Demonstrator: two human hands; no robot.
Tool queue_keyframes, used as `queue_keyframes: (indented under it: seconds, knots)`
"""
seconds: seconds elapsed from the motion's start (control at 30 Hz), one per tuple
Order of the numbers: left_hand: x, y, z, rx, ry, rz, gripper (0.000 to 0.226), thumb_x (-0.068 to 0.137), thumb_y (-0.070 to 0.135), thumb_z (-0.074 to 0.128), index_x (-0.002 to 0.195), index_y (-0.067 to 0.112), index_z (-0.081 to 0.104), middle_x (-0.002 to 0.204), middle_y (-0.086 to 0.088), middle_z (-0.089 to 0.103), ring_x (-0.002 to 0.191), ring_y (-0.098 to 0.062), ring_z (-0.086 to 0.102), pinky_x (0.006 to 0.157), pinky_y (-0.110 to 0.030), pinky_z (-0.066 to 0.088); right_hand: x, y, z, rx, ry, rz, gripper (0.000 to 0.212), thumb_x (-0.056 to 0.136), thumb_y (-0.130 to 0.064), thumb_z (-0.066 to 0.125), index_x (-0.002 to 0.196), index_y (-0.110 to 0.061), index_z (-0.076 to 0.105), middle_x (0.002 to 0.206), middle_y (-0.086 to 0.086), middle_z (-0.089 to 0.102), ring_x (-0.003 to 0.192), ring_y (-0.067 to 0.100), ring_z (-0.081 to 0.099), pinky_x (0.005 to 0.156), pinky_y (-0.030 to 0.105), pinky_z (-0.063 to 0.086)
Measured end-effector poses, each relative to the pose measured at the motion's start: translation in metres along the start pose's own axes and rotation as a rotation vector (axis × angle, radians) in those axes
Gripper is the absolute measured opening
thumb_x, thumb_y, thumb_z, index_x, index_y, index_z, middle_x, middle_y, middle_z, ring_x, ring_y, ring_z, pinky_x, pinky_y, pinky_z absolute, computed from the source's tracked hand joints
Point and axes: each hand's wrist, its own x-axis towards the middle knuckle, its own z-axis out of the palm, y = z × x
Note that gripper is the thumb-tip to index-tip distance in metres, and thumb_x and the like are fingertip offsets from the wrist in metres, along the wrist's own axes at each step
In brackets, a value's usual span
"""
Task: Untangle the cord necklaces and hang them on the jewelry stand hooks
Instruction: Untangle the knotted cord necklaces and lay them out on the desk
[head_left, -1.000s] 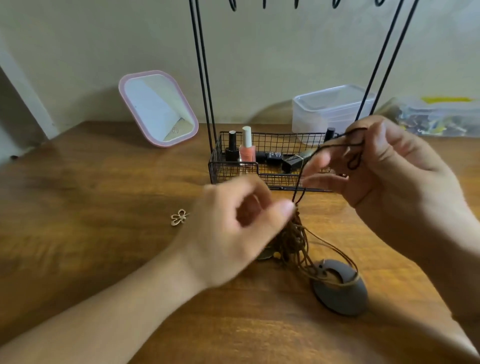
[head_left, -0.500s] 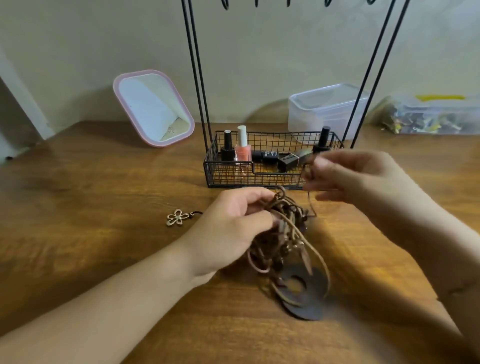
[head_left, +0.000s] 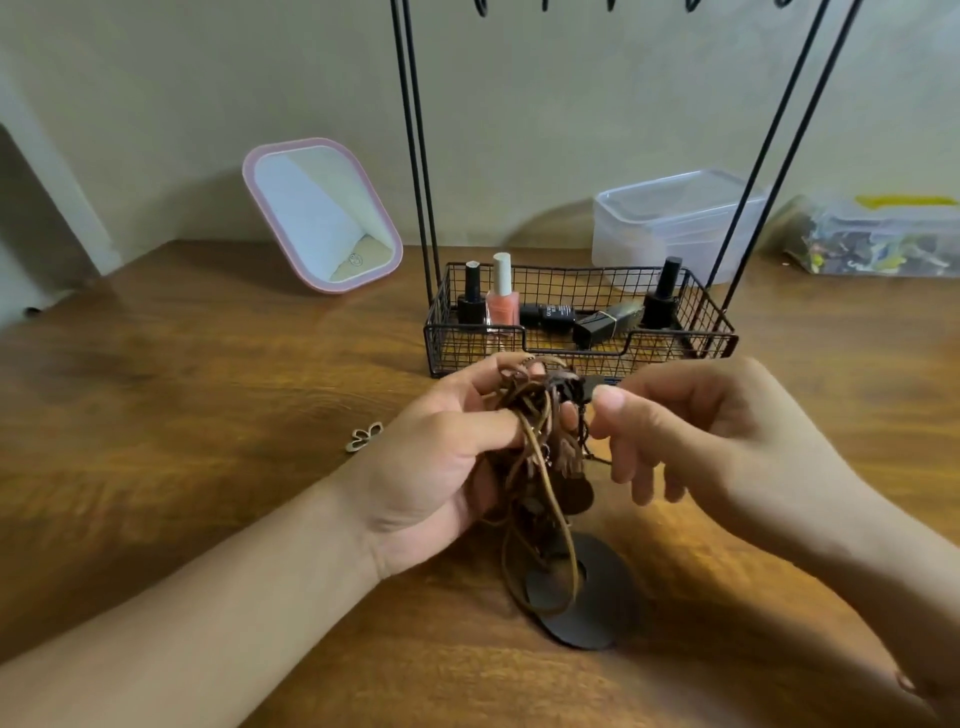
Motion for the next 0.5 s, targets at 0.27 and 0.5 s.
queue_keyframes:
  seconds: [0.27,0.5]
  knots:
    - [-0.001,0.003,-0.004,0.184,0.007,-0.073,0.027,0.087,-0.005,0.041,0.095,0.009,0.063,0.085,-0.013,0.067,0.077,-0.021,0.066,0.071,-0.036,0.056,0.0,-0.002,-0.005,-0.052,-0.031,-0.02,0.034,0.094,-0.027,0.057,0.063,-0.017,0.064,0.058,0.001,0.067,0.05,0.007,0.062,0.049,0.011,0.044]
    - [0.008,0.009,-0.008,0.776,0.194,0.065,0.027,0.092,0.042,0.052,0.087,0.019,0.065,0.082,0.01,0.062,0.095,-0.014,0.062,0.071,-0.027,0.045,0.004,-0.004,-0.017,0.065,0.043,-0.02,0.025,0.08,-0.025,0.049,0.066,-0.011,0.064,0.061,0.012,0.069,0.053,0.023,0.064,0.051,0.032,0.053]
